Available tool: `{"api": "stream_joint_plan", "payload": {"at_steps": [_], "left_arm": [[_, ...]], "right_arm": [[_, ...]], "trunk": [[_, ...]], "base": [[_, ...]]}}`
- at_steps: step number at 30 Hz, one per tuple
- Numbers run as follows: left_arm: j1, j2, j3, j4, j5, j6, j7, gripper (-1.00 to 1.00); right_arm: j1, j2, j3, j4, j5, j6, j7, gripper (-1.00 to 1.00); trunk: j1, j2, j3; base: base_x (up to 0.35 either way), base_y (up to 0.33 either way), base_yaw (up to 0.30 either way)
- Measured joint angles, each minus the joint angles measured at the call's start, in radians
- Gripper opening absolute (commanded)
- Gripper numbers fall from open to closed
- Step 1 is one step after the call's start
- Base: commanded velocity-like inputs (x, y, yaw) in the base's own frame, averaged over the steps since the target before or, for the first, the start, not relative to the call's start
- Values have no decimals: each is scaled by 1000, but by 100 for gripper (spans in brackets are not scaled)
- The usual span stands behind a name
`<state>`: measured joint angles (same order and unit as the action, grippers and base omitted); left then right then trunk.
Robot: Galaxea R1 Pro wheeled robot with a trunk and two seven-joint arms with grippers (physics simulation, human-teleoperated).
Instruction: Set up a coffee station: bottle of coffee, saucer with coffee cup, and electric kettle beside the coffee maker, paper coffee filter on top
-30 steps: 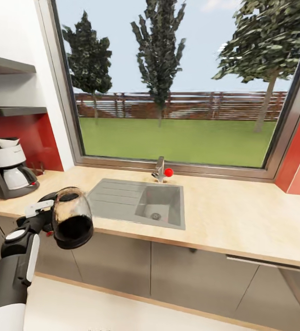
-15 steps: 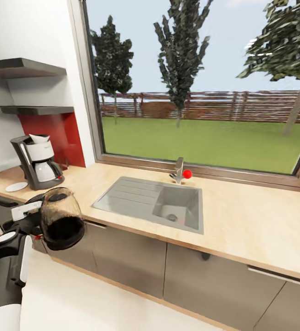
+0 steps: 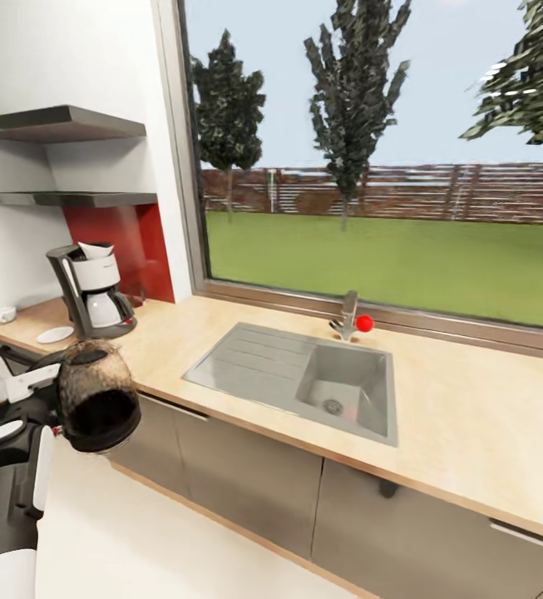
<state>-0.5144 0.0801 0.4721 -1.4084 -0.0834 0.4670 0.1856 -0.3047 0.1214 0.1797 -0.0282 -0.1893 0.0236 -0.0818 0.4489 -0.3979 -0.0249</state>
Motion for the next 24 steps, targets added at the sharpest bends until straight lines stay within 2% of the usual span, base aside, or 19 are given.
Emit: {"api": "stream_joint_plan", "payload": {"at_steps": [5, 15, 24], "left_arm": [[0, -1, 0, 1, 0, -39, 2, -100], [-3, 4, 1, 10, 0, -42, 2, -100], [1, 4, 2, 12, 1, -42, 2, -100]], "right_arm": [[0, -1, 0, 1, 2, 0, 0, 100], [0, -2, 0, 1, 3, -1, 0, 100], [0, -2, 0, 0, 1, 0, 0, 100]], "trunk": [[0, 0, 0], [0, 0, 0], [0, 0, 0]], "base": [[337, 0, 1], [338, 11, 0], [292, 207, 0]]}}
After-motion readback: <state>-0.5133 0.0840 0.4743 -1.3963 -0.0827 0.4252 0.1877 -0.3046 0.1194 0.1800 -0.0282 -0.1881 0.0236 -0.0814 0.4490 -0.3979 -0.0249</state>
